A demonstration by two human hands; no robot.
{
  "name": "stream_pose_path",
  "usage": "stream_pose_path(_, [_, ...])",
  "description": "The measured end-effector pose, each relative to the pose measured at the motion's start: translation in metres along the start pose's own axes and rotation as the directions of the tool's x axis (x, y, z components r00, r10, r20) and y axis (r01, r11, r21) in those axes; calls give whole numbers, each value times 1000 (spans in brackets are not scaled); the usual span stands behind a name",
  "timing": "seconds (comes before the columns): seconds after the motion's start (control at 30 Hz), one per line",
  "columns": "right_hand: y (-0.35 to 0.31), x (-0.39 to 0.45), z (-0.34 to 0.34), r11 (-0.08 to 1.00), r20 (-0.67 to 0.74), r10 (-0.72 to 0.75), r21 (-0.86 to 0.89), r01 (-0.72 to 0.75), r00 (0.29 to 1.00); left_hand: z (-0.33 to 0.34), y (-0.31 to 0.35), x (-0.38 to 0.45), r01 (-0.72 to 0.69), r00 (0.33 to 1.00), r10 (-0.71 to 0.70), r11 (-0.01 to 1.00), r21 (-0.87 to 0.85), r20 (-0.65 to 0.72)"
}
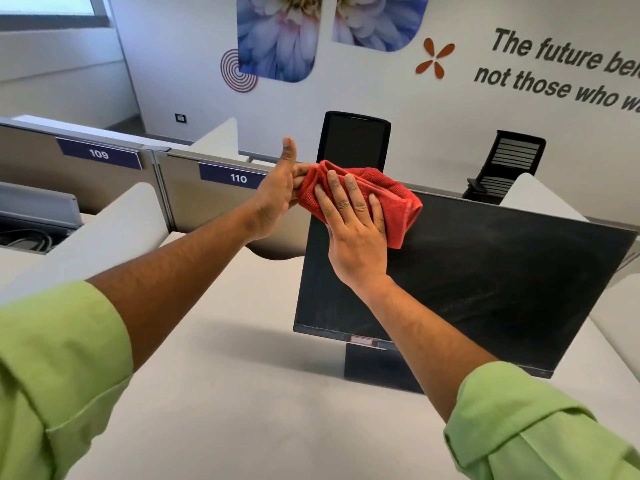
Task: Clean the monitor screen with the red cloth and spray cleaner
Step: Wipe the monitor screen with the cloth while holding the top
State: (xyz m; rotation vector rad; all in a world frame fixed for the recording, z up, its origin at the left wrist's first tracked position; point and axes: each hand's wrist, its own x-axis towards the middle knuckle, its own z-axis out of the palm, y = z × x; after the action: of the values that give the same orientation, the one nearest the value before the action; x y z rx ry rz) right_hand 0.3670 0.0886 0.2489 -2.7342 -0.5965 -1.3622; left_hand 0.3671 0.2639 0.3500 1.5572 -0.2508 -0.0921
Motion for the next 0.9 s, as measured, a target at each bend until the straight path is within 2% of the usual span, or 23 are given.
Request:
stream_pose_path(0.2, [-1,-9,8,1000,5,-9,11,9,1000,-2,3,-1,8,999,-8,1000,-3,-33])
stream_pose_path(0.5, [-6,-57,14,994,102,-92,62,86,991,2,2,1,46,998,-45,999,21,-45])
stream_pose_path(0.9, [-29,-153,22,977,326,-196,148,154,925,2,3,3,43,998,-39,996,84,-55])
